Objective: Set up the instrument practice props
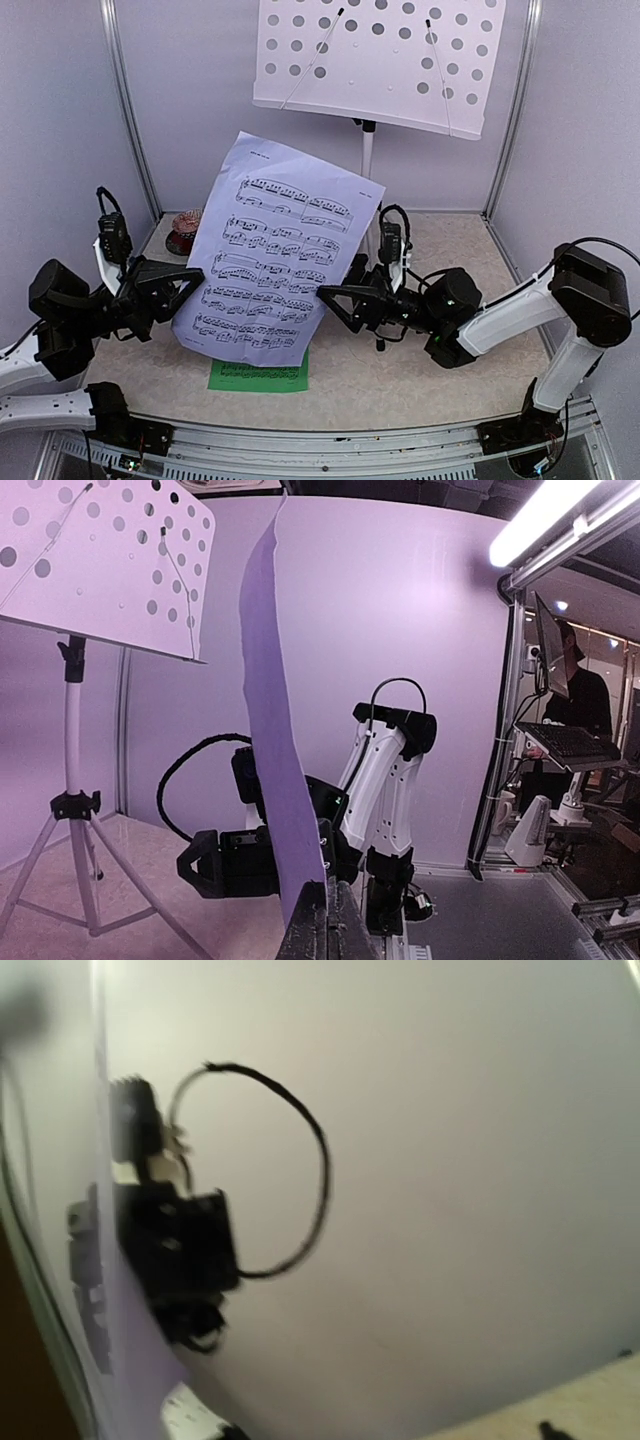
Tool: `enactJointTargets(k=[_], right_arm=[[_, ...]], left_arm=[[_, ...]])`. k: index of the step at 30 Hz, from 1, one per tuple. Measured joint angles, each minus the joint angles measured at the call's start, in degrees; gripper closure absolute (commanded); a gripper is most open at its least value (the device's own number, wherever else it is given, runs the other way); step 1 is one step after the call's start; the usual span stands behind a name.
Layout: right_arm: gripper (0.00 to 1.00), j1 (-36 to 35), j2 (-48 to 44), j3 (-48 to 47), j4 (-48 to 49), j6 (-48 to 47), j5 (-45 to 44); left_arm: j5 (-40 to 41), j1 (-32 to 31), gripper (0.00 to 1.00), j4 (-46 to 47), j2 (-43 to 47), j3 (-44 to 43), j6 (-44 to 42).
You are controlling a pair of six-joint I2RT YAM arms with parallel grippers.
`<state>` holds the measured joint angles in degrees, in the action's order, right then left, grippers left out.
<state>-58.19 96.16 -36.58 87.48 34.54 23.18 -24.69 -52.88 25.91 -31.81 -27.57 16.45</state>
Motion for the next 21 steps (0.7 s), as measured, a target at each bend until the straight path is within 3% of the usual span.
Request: enactJointTargets(k=[11,15,21], right_arm=[[0.71,-2.93,-0.22,-3.69,1.46,1.18,-0.22],[1.0,-3.26,-2.19,-3.65,0.7,-0.85,-2.03],[1.0,-4.04,-9.84,-3.63,-8.33,-5.92,-6.49]], left_arm=[[10.75,-4.79,1.0,14.01,-4.76,5.11,0.87],[15.47,-6.47,1.0,18.03,-7.85,5.73,1.18],[21.2,-7.65,0.96,21.14,-10.51,5.79,2.19]])
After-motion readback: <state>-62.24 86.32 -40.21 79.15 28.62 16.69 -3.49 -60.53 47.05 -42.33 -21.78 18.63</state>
